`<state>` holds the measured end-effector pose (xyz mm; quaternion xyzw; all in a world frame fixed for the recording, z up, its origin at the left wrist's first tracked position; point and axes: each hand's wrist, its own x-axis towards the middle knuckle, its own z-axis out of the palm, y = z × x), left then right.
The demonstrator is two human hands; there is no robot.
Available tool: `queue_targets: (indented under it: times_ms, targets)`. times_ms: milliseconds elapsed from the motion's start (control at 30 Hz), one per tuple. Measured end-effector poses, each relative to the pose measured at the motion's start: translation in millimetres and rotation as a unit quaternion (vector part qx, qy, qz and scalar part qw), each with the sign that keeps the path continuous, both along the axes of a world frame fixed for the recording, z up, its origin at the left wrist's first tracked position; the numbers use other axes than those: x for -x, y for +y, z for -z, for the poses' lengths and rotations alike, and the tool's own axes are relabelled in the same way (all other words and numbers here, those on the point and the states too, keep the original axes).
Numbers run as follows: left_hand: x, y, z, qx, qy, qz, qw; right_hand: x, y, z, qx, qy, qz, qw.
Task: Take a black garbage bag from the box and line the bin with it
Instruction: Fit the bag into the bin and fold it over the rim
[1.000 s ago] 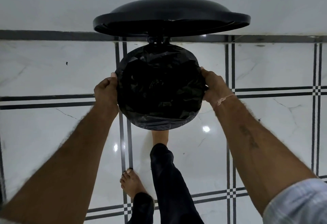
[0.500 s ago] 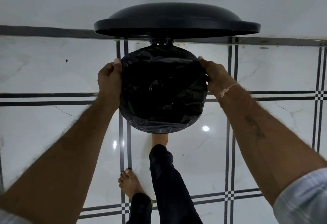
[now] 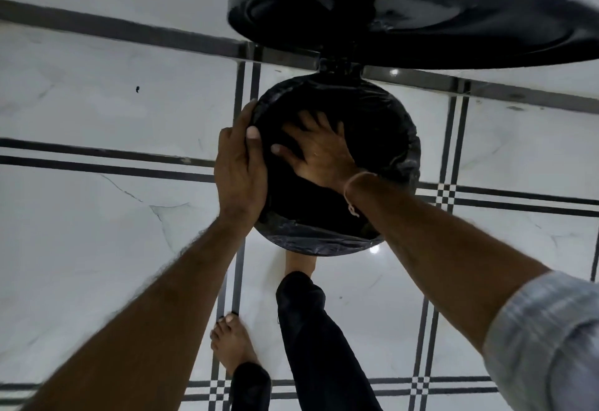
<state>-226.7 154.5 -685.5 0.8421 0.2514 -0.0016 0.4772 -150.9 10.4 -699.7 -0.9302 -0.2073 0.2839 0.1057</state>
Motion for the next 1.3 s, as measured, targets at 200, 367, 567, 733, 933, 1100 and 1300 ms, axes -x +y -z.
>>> queue_targets:
  times_ms: [200, 367, 567, 733, 933, 1100, 1300]
  targets:
    - [0, -1, 9, 0.006, -0.013, -0.011, 1.0, -8, 14, 44, 0.077, 0.169, 0.003, 0.983]
    - [0, -1, 2, 0.02, 0.006, -0.016, 1.0, 17, 2, -12, -0.125, 0.036, 0.195, 0.972]
    - [-1, -1, 2, 0.041, 0.009, -0.032, 0.999, 44, 21, 4, -0.134, 0.359, 0.235, 0.893]
    - [0, 0, 5, 0.03, 0.004, -0.025, 0.999, 44, 15, 24, 0.015, 0.392, 0.234, 0.89]
    - [1, 0, 1, 0.017, 0.006, -0.023, 1.0, 46, -40, -45, 0.074, 0.033, 0.074, 0.994]
    - [0, -3, 1, 0.017, -0.001, -0.022, 1.0, 17, -59, -13, 0.199, 0.218, 0.092, 0.951]
    - [0, -3, 1, 0.012, 0.01, -0.025, 1.0, 40, -36, -23, -0.002, 0.211, 0.286, 0.935]
